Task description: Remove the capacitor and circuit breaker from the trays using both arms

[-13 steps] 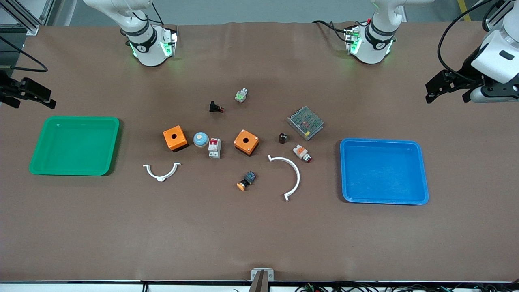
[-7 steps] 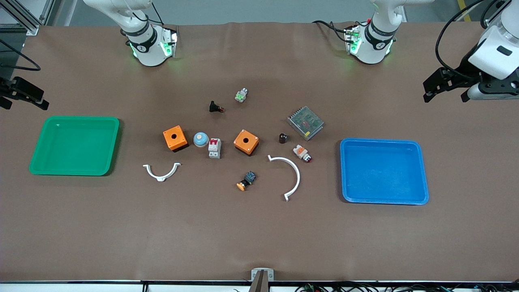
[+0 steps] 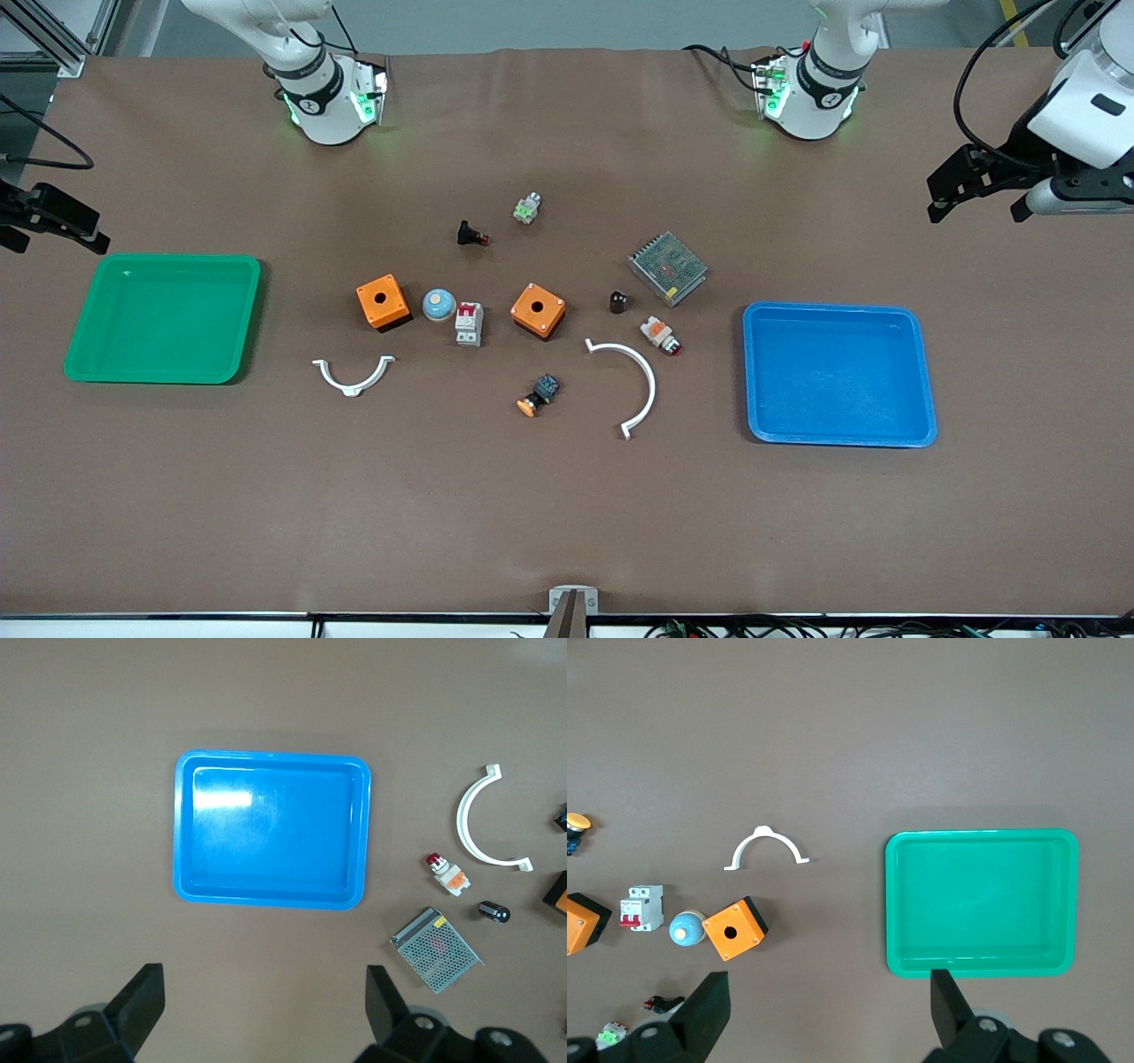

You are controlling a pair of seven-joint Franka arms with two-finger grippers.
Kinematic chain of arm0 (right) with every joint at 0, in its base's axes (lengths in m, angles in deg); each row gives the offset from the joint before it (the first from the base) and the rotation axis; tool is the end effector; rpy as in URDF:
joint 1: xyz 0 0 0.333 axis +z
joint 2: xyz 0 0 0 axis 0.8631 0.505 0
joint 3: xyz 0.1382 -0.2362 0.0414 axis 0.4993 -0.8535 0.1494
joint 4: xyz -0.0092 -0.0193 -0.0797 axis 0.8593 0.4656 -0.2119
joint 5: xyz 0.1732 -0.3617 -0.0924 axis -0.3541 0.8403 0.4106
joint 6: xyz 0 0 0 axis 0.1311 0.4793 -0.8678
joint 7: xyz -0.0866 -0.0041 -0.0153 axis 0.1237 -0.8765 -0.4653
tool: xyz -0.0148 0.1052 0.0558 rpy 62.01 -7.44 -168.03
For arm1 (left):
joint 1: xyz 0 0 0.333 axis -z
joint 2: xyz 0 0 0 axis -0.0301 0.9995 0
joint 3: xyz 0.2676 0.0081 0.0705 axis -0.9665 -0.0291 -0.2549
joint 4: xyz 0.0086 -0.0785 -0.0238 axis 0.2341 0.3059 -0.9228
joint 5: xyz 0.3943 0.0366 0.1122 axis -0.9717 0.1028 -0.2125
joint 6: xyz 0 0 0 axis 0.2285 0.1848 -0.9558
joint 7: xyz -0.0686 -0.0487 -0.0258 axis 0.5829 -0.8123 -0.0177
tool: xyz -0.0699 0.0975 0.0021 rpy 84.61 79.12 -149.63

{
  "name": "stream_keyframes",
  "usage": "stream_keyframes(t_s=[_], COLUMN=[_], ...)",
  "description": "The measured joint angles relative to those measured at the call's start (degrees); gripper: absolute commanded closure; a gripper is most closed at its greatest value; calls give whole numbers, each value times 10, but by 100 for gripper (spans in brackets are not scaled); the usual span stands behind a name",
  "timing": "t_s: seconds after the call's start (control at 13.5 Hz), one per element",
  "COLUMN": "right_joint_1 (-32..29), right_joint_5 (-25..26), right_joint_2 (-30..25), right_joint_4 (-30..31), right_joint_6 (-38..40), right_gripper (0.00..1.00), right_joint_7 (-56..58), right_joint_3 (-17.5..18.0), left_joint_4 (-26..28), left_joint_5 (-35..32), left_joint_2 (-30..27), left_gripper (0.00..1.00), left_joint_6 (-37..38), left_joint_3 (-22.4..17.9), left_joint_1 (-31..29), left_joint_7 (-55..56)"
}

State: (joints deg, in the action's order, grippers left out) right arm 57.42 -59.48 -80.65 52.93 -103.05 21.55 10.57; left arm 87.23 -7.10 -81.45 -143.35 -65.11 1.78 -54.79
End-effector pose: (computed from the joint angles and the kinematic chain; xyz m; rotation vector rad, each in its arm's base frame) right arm 0.5758 -0.0390 0.5930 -3.1288 0.0611 -0.0548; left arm 0.5462 -0.0760 0.5939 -3.1372 0.0064 -0.1271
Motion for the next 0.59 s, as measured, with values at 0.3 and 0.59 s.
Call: stream_keyframes(t_s=[0.3,0.59], right_joint_1=[0,0], right_joint_5=[0,1], right_joint_2=[0,0], right_joint_4=[0,0], right_joint_6=[0,0], right_gripper=[0,0], right_joint_7=[0,0], right_joint_3=[0,-1], left_joint_4=[-1,-1], left_joint_5=[-11,-12], left_joint_2=[0,0], left_gripper=[0,0], left_joint_6=[0,0], left_joint_3=[-1,-1], left_joint_1=[0,0], left_joint_7=[0,0])
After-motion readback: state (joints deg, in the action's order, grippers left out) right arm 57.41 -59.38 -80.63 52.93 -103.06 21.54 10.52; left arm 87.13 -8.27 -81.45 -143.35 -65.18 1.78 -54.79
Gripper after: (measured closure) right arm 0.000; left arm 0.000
